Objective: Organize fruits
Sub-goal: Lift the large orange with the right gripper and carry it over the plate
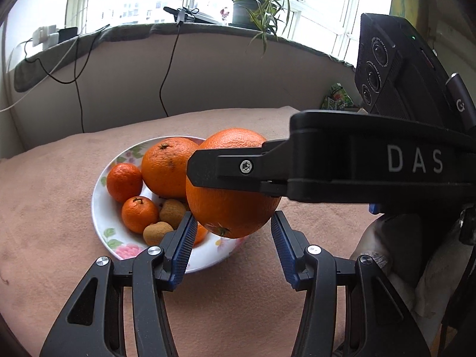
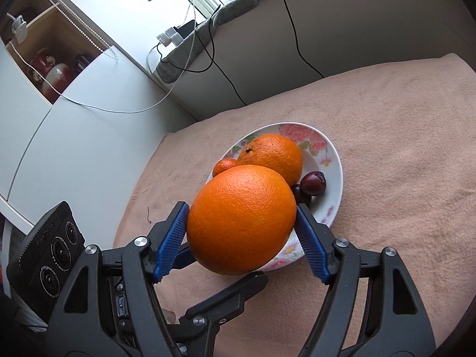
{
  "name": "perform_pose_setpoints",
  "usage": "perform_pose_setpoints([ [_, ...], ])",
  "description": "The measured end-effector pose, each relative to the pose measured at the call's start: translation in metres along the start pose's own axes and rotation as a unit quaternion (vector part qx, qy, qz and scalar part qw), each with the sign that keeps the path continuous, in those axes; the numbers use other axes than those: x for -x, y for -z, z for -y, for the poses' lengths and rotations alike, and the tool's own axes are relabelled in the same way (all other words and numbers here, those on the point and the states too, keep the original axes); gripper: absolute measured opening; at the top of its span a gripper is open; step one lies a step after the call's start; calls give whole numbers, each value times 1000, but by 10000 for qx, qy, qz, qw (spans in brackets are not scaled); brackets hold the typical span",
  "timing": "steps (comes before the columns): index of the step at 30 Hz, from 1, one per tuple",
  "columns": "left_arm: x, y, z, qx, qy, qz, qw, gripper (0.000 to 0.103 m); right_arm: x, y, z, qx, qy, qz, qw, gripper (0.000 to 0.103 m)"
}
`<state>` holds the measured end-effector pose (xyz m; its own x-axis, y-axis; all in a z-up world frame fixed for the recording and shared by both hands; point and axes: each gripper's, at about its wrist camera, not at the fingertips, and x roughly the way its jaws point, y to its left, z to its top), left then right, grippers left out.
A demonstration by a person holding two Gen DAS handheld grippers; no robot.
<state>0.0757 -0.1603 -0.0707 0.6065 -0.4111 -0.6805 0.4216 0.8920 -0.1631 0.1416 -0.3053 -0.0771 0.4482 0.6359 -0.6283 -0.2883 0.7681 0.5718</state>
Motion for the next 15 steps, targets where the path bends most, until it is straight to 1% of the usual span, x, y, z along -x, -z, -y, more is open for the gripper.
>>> perform_pose_setpoints([
  [12,-11,0,0,45,36,-166,9998,51,-7,2,6,-39,114,-88,9999,75],
  [15,-13,1,0,37,34,-192,9998,51,-9,3,5,-6,221,-142,9997,75],
])
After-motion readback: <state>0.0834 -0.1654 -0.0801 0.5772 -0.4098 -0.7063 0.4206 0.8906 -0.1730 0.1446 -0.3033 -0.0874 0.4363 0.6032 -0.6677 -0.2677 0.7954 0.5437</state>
